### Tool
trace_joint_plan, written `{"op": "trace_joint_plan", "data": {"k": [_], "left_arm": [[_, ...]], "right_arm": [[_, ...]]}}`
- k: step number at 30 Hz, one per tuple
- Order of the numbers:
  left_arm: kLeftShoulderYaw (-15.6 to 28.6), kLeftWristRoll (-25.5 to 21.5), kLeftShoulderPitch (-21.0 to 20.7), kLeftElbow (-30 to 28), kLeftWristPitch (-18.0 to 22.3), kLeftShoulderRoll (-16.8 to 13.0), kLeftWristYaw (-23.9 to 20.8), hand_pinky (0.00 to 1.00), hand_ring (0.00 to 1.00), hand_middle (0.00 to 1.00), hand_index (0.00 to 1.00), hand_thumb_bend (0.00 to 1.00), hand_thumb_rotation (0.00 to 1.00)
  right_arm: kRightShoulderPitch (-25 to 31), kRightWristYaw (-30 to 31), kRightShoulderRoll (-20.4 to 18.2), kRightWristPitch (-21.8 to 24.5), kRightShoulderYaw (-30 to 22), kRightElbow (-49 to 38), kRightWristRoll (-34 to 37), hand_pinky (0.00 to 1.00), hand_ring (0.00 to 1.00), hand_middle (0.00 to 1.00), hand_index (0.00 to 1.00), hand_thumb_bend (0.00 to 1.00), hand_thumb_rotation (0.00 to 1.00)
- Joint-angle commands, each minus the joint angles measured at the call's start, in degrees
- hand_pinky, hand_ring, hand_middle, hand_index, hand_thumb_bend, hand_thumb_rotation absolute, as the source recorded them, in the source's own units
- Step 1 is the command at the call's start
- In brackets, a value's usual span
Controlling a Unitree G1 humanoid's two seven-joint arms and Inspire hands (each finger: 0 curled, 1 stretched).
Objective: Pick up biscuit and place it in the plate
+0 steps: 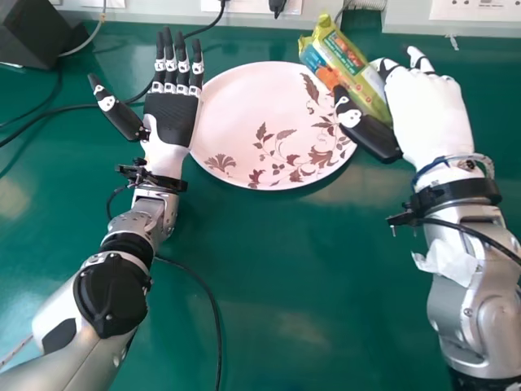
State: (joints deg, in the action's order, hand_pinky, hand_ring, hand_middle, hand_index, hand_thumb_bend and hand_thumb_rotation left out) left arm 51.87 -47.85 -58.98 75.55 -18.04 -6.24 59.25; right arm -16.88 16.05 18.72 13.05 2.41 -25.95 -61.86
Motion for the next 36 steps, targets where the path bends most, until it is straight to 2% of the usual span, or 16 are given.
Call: {"op": "trace_joint_plan", "data": {"k": [1,13,36], "left_arm": [[-0.9,0.6,0.4,0.2,0.3,-0.1,0.9,0.87,0.83,0.91,1.0,1.0,0.19],[-1.5,0.5,0.3,0.1,0.5,0.1,0.7,0.89,0.84,0.92,1.0,1.0,0.2],[-1.4,0.2,0.1,-0.2,0.3,0.2,0.3,0.87,0.84,0.92,1.0,0.99,0.18]], "right_arm": [[-0.5,-1.3,1.0,-1.5,0.2,0.4,1.8,0.27,0.42,0.48,0.49,0.5,0.0],[-1.2,-3.2,2.7,-4.1,1.8,3.3,5.8,0.26,0.42,0.48,0.49,0.5,0.0],[-5.0,-5.0,3.8,-6.3,7.0,10.9,6.4,0.21,0.42,0.48,0.49,0.5,0.0]]}}
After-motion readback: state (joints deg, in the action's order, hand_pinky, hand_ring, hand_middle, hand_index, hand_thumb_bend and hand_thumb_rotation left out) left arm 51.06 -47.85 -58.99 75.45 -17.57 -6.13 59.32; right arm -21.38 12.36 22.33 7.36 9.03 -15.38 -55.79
